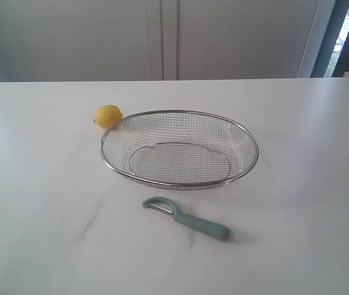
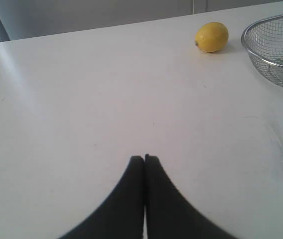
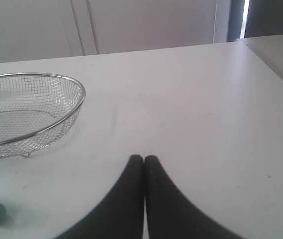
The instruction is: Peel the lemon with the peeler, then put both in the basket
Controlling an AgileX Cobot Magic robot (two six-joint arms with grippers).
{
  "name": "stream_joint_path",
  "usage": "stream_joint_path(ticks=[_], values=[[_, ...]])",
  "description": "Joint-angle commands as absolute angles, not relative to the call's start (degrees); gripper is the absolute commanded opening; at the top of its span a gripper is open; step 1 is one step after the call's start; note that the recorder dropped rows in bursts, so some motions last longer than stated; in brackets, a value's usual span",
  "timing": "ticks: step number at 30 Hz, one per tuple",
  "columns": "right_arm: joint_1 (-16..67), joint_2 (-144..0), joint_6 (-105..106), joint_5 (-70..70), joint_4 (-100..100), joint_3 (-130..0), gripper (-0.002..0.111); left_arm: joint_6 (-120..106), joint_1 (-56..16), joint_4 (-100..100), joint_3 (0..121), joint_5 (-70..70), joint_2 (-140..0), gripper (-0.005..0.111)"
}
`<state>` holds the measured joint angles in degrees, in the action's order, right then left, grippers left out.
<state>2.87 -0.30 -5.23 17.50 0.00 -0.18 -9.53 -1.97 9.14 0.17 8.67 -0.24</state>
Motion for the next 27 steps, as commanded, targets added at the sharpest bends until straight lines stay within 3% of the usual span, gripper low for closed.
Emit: stream_joint_path(ticks=[1, 16, 27], values=[[3.0, 0.0, -5.0, 16.8, 0.0, 0.0, 0.000, -9.0, -2.0, 9.7, 0.0, 8.6, 0.0, 0.000], [3.0, 0.0, -5.0, 16.1, 0.0, 0.0, 0.000, -9.0, -2.0, 9.7, 0.0, 8.6, 0.0, 0.000], [3.0, 0.0, -5.7, -0.8, 0.0, 0.0, 0.000, -9.0, -2.0, 9.7, 0.0, 8.6, 0.0, 0.000]])
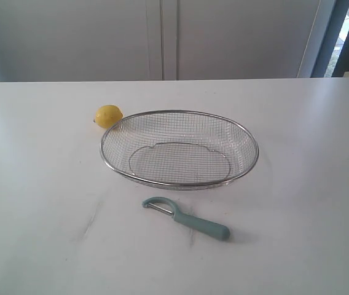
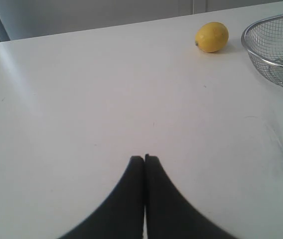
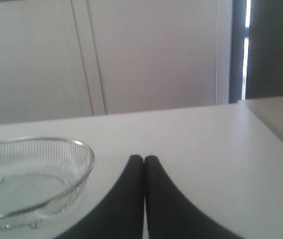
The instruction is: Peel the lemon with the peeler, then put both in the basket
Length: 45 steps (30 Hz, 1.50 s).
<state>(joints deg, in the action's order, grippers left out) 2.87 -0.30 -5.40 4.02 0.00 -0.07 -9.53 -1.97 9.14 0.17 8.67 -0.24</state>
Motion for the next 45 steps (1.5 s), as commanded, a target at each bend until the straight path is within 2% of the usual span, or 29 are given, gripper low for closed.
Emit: stream_joint_path(ticks=[1, 6, 17, 24, 28, 32, 35, 45], values=[[3.0, 0.0, -5.7, -1.0, 0.0, 0.0, 0.000, -9.0, -2.0, 9.7, 0.0, 8.6, 0.0, 0.000], [3.0, 0.0, -5.9, -7.6, 0.0, 0.0, 0.000, -9.0, -2.0, 9.7, 0.0, 8.6, 0.0, 0.000], [3.0, 0.0, -6.4, -8.2, -0.3, 0.0, 0.000, -9.0, -2.0, 9.7, 0.0, 8.6, 0.0, 0.000], [3.0, 0.0, -29.0, -11.7, -0.3, 0.0, 0.000, -9.0, -2.0, 9.7, 0.0, 8.6, 0.0, 0.000], [3.0, 0.0, -33.9, -20.0, -0.3, 0.0, 0.000, -9.0, -2.0, 9.7, 0.0, 8.6, 0.0, 0.000], [3.0, 0.0, -34.2, -12.6, -0.3, -2.9, 0.000, -9.0, -2.0, 9.7, 0.0, 8.6, 0.0, 0.000], [3.0, -5.8, -30.6, -4.5, 0.0, -9.7, 0.000, -9.0, -2.0, 9.7, 0.0, 8.6, 0.0, 0.000], [3.0, -40.9, -3.1, 38.5, -3.6, -37.2, 0.000, -9.0, -2.0, 9.7, 0.0, 8.6, 0.0, 0.000]])
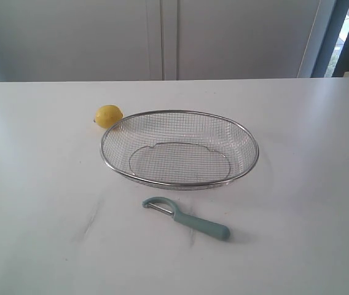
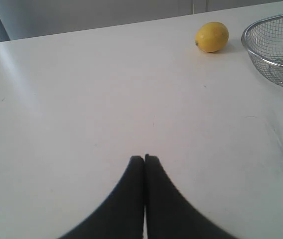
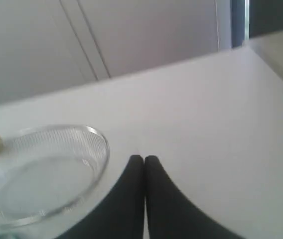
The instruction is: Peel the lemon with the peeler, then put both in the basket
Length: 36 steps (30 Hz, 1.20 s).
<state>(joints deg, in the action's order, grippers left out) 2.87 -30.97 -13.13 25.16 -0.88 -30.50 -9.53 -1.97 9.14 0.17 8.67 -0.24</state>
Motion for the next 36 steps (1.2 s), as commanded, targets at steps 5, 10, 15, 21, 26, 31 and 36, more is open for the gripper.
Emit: stream_joint_path(ticks=[5, 10, 15, 21, 26, 31, 36], values=[[3.0, -52.5, 13.9, 48.6, -15.1, -44.1, 0.000, -9.0, -2.0, 9.7, 0.0, 8.6, 0.0, 0.000], [3.0, -60.1, 23.7, 54.2, -24.5, -48.2, 0.000, -9.0, -2.0, 9.7, 0.0, 8.6, 0.0, 0.000], [5.4, -64.9, 30.3, 55.9, -30.1, -48.9, 0.000, -9.0, -2.0, 9.7, 0.0, 8.6, 0.0, 0.000], [14.2, -70.1, 34.3, 57.3, -32.4, -50.7, 0.000, -9.0, -2.0, 9.7, 0.0, 8.6, 0.0, 0.000], [25.3, -74.7, 34.3, 57.5, -31.9, -55.9, 0.000, -9.0, -2.0, 9.7, 0.0, 8.6, 0.0, 0.000], [35.2, -79.9, 30.0, 58.9, -26.7, -61.6, 0.000, -9.0, -2.0, 9.7, 0.0, 8.6, 0.0, 0.000], [43.0, -86.0, 24.6, 61.6, -16.3, -66.0, 0.000, -9.0, -2.0, 9.7, 0.0, 8.6, 0.0, 0.000]])
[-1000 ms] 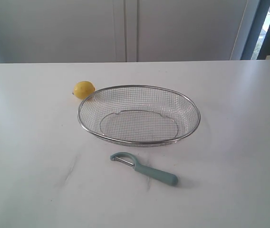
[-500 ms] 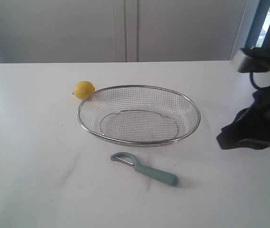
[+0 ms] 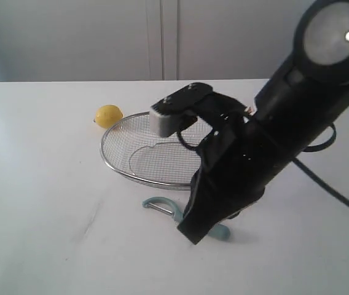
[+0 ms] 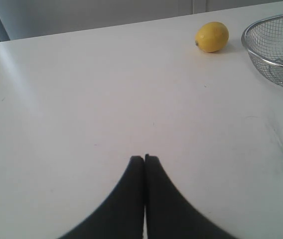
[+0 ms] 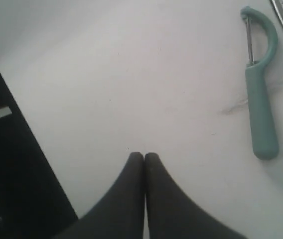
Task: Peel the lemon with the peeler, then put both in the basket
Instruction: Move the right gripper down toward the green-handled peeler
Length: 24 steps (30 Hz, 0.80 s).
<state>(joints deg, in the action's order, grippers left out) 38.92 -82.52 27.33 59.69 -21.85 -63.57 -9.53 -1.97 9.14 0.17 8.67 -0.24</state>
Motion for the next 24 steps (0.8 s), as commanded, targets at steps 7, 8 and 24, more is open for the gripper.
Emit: stream_joint_path(ticks=[7, 8, 24], values=[[44.6, -90.2, 25.5, 59.9, -15.1, -66.0, 0.000, -9.0, -2.0, 9.7, 0.0, 8.6, 0.0, 0.000], [44.6, -90.8, 25.5, 59.8, -14.8, -66.0, 0.000, -9.0, -2.0, 9.7, 0.0, 8.6, 0.0, 0.000], [44.6, -96.7, 26.7, 51.2, -8.5, -65.9, 0.061, -9.0, -2.0, 9.7, 0.0, 8.6, 0.0, 0.000]])
